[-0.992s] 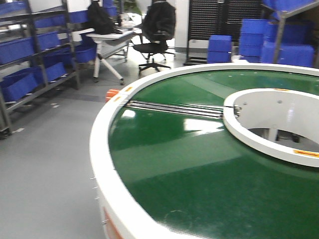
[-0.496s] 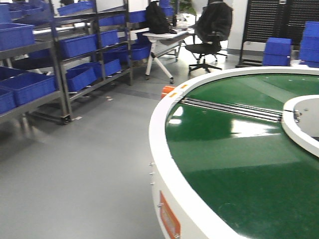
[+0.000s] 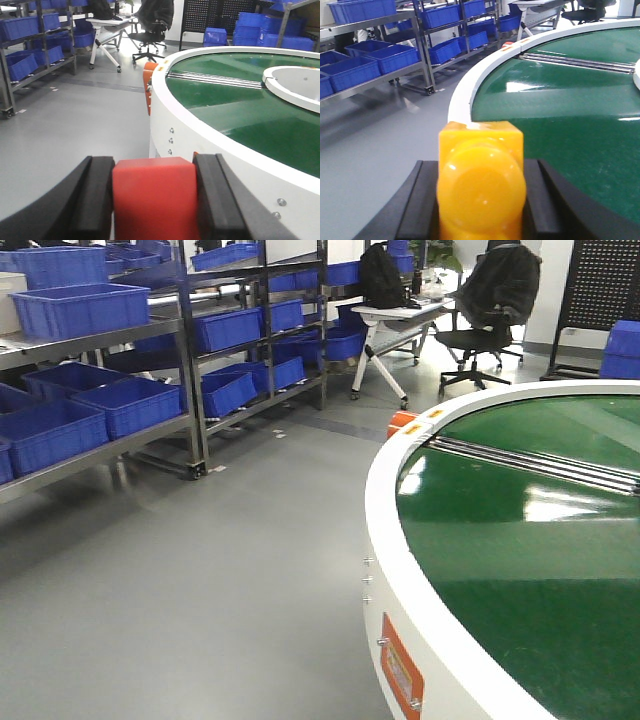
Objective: Pick red and yellow blocks into blue bin
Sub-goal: 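Turn the base away from the conveyor toward the bin shelves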
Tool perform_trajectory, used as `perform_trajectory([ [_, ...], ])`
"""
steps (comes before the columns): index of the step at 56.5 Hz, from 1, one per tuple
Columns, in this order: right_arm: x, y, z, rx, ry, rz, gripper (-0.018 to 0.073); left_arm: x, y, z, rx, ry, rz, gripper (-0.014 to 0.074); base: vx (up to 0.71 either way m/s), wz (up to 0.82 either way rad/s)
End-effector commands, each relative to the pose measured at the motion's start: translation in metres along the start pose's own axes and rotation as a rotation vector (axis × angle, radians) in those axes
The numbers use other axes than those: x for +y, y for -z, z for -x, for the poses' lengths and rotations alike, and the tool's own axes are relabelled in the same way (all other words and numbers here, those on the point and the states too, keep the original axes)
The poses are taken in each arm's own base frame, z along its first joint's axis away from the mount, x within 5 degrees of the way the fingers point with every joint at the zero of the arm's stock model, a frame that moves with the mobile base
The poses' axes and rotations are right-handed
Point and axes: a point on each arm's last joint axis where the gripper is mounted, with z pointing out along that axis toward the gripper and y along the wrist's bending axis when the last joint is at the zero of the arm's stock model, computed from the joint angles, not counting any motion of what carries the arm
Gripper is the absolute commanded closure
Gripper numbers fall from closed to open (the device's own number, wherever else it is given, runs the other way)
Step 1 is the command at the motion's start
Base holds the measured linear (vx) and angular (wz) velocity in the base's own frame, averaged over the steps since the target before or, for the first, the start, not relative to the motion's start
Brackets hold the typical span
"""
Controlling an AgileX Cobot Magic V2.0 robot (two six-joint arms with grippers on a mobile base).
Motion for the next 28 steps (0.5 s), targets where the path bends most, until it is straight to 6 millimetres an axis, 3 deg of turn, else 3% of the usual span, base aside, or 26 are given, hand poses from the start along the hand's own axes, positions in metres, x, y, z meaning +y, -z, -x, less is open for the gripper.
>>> perform_trajectory([
  [1,0.0014,0.0026,0.0147,-0.098,0.024,0.01,0.057,-0.0001,0.0018,0.0153,-0.104,0.019,0.003,0.0596,-0.04,0.16],
  [28,0.0014,0.0026,0.0147,-0.098,0.024,0.01,0.057,-0.0001,0.0018,0.0153,-0.104,0.019,0.003,0.0596,-0.01,0.21],
])
